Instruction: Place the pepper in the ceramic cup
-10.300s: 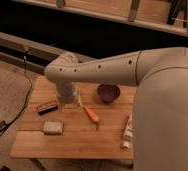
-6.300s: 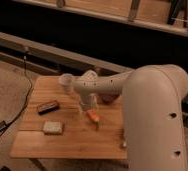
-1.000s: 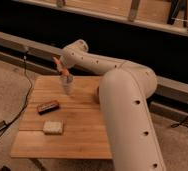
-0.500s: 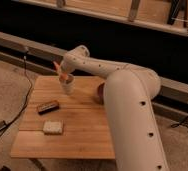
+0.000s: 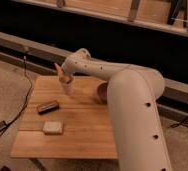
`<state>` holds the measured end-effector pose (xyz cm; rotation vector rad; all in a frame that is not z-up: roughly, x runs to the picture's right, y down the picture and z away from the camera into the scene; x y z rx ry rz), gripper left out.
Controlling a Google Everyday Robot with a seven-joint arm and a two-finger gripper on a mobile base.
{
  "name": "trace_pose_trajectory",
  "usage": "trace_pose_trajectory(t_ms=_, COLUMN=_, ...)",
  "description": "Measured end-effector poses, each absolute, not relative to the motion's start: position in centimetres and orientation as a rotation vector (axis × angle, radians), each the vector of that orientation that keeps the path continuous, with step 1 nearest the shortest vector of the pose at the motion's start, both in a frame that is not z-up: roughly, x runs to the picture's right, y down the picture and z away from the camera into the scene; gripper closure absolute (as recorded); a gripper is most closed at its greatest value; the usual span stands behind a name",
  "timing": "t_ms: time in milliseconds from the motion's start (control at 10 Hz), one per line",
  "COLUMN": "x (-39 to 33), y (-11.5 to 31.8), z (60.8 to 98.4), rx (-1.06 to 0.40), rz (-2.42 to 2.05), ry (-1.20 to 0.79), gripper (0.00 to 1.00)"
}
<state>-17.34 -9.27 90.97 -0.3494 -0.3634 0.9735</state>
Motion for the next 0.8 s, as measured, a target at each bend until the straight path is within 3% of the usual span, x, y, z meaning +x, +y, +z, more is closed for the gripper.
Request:
trace_pose_trajectory(t_ms=200, x=-17.1, y=-8.8, z=90.8, rx=-0.344, rz=0.981, ry=-0.365, gripper=0.22)
trace_pose_trajectory(t_ms=800, x=-16.9, y=-7.3, z=90.0, rx=-0.347, rz=0.985, ry=-0.359, gripper=0.20)
